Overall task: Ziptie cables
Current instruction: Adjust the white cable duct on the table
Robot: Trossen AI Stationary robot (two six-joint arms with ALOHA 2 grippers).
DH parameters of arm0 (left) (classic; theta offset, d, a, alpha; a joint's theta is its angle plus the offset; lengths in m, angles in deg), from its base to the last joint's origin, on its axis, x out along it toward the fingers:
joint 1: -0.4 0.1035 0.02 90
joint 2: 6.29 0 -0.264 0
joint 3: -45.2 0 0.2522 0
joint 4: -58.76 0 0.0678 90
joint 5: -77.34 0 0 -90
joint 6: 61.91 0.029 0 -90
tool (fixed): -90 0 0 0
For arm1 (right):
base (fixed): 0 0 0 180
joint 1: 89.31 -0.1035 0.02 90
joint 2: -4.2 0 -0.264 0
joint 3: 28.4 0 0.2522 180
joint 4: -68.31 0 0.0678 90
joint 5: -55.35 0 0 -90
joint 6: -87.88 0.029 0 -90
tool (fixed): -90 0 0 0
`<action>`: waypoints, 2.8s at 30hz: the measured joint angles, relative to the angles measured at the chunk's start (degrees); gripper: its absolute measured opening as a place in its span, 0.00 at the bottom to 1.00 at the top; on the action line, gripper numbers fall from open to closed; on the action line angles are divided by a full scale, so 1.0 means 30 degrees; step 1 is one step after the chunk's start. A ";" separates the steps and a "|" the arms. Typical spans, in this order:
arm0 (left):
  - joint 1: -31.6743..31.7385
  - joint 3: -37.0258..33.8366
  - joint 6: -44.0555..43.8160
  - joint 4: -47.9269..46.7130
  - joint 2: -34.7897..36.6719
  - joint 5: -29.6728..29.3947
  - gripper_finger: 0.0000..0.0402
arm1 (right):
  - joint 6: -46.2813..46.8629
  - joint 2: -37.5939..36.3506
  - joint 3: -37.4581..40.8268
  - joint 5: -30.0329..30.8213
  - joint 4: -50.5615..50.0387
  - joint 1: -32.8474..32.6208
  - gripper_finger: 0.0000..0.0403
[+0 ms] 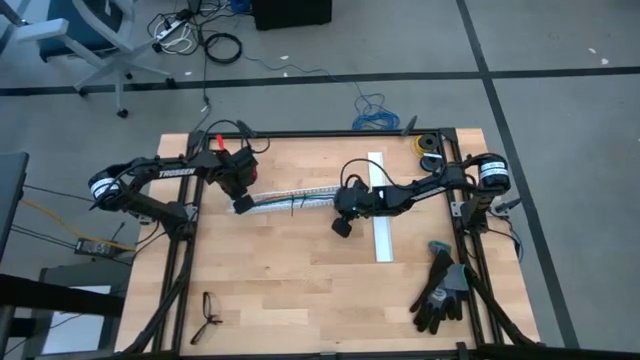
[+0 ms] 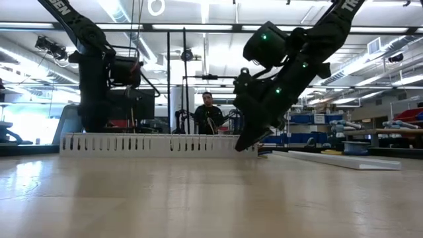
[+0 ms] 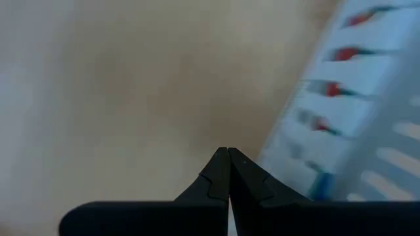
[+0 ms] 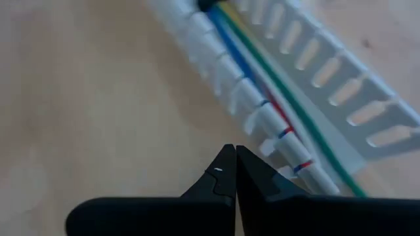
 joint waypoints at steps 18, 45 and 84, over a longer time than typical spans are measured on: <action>-0.5860 0.0006 -0.5597 0.0198 -0.0044 0.3408 0.02 | -0.1945 0.0197 0.0008 -0.1433 0.2041 0.3922 0.00; -1.1915 0.5886 -0.5923 1.1595 -0.8547 0.4956 0.01 | -0.3093 0.0204 -0.1012 -0.5651 0.1371 0.3808 0.00; -0.3271 0.7510 0.5528 0.7530 -0.6050 -0.1763 0.01 | 0.0180 -0.2309 -0.0954 -0.4162 -0.2879 -0.1555 0.00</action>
